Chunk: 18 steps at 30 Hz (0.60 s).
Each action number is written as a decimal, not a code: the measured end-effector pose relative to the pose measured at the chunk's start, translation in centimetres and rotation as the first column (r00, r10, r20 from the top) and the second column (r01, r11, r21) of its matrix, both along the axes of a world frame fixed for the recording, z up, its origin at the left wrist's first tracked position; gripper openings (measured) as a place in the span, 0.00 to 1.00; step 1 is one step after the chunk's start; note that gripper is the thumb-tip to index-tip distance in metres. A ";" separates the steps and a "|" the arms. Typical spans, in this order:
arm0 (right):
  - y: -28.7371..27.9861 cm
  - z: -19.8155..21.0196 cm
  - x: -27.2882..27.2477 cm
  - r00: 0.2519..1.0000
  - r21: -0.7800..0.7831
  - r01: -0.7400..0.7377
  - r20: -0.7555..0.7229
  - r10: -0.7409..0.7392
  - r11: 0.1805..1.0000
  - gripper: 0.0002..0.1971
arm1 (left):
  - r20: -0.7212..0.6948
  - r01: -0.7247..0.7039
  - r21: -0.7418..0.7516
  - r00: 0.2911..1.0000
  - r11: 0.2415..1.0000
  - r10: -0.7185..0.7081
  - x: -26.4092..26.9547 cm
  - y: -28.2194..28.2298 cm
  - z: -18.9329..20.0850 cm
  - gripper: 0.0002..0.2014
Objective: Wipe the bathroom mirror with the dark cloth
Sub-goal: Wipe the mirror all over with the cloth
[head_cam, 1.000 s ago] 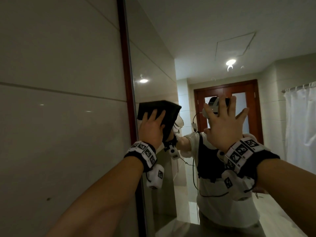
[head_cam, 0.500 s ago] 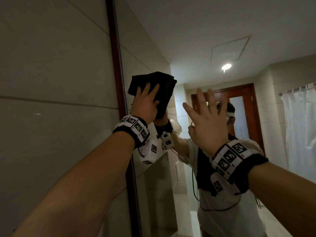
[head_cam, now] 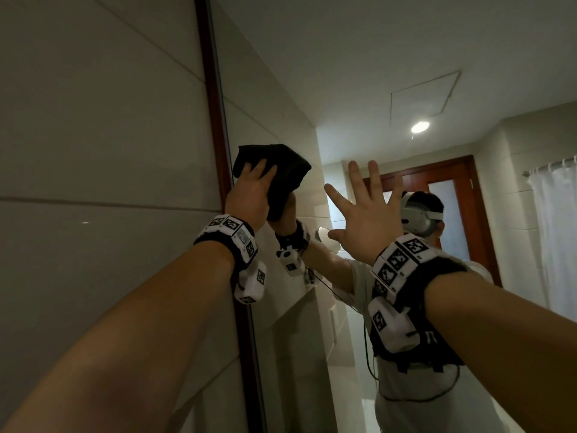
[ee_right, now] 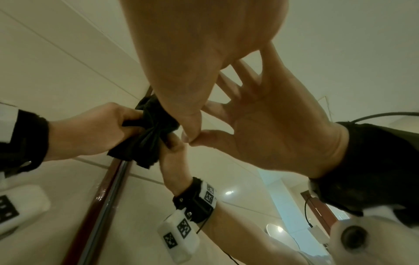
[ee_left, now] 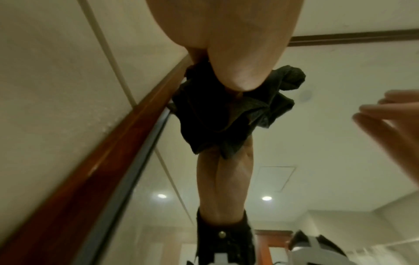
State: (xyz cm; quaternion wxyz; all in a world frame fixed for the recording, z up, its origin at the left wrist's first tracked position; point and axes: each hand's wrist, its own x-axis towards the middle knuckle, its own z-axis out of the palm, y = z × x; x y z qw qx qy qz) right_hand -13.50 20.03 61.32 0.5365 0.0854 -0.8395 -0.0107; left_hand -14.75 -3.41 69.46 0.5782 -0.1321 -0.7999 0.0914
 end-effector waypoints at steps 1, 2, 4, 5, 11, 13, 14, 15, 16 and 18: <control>0.0 0.0 0.0 1.000 0.001 0.001 0.010 -0.001 1.000 0.45 | -0.016 -0.052 -0.021 0.999 0.998 0.051 0.1 -0.2 0.2 0.29; 0.0 0.1 0.1 1.000 0.001 0.000 0.014 0.000 1.000 0.45 | -0.018 -0.109 -0.034 0.994 0.993 0.109 0.3 -0.4 0.6 0.30; 0.1 0.0 0.1 1.000 0.000 -0.006 0.012 0.006 1.000 0.45 | 0.016 -0.257 -0.051 0.966 0.965 0.258 0.4 -1.1 1.5 0.31; 0.1 0.0 0.1 1.000 -0.002 -0.014 0.010 0.014 1.000 0.45 | 0.034 -0.338 -0.065 0.940 0.939 0.340 0.4 -1.7 1.9 0.31; 0.2 0.0 0.0 0.999 -0.010 -0.032 0.020 0.033 0.999 0.45 | 0.019 -0.586 -0.065 0.809 0.808 0.588 1.7 -3.9 2.5 0.28; 0.2 -0.1 -0.1 0.999 -0.012 -0.034 0.017 0.034 0.999 0.45 | 0.009 -0.632 -0.069 0.773 0.772 0.634 2.2 -3.5 2.4 0.27; 0.2 -0.1 -0.1 0.999 -0.012 -0.034 0.017 0.034 0.999 0.45 | 0.010 -0.639 -0.072 0.767 0.766 0.641 2.2 -3.3 2.4 0.27; 0.2 -0.1 -0.1 0.999 -0.013 -0.035 0.017 0.035 0.999 0.45 | 0.015 -0.645 -0.075 0.762 0.760 0.648 2.3 -3.1 2.3 0.27; 0.3 -0.1 -0.1 0.999 -0.015 -0.037 0.017 0.037 0.999 0.45 | 0.025 -0.653 -0.079 0.754 0.753 0.656 2.4 -3.0 2.2 0.26; 0.2 -0.1 -0.1 0.999 -0.013 -0.039 0.019 0.040 0.999 0.45 | 0.047 -0.670 -0.082 0.737 0.738 0.675 2.8 -2.8 1.9 0.25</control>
